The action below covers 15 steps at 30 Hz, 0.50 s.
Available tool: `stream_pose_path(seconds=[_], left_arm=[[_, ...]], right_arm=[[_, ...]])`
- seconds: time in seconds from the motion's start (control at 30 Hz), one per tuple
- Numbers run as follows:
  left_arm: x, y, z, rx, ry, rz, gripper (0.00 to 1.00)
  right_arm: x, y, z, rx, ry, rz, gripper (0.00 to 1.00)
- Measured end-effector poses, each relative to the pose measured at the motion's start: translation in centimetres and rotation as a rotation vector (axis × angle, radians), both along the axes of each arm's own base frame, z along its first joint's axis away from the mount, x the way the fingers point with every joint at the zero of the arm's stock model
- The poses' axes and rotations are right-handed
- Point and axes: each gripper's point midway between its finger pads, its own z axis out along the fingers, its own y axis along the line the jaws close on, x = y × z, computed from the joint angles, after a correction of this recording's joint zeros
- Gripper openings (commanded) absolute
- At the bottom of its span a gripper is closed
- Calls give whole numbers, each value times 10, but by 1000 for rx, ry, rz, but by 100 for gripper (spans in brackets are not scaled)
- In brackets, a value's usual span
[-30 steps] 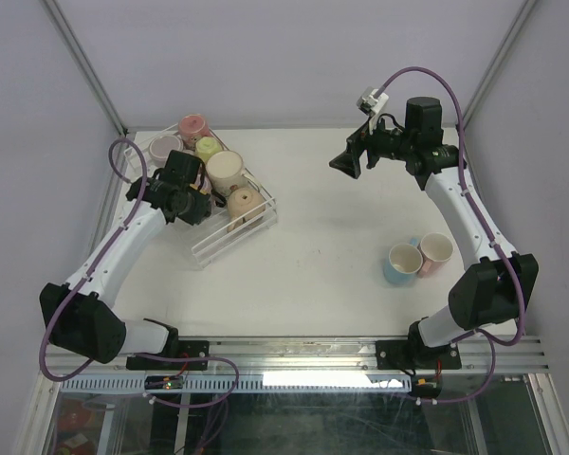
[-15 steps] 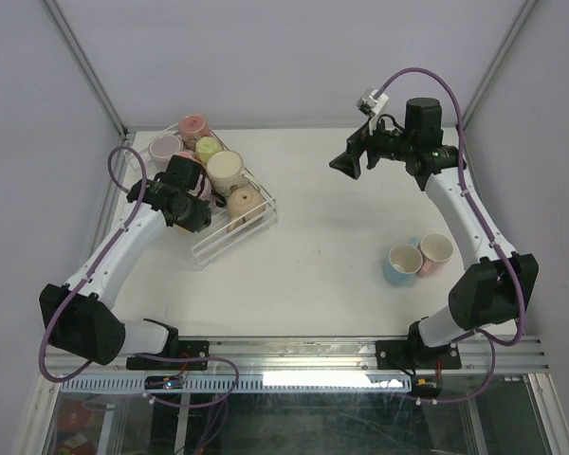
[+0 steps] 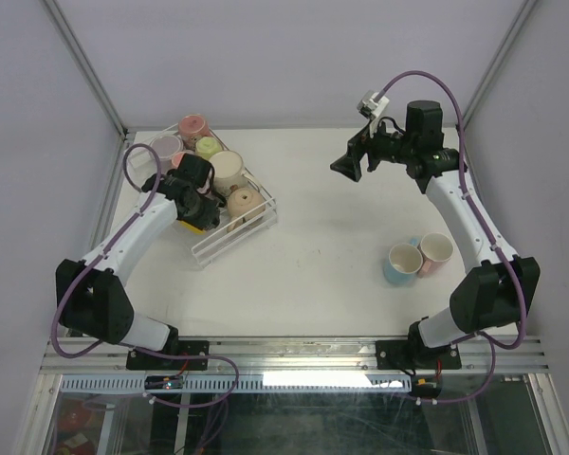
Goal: Load the cups into the dish rack
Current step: Place the cup on the dish rack.
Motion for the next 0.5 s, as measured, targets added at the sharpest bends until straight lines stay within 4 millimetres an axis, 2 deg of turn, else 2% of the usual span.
stream_pose_path(seconds=[0.33, 0.5], left_arm=[[8, -13, -24, -3, 60, -12, 0], [10, -15, -26, -6, 74, -5, 8]], right_arm=[[-1, -1, -4, -3, 6, -2, 89], [-1, -1, -4, -3, 4, -2, 89]])
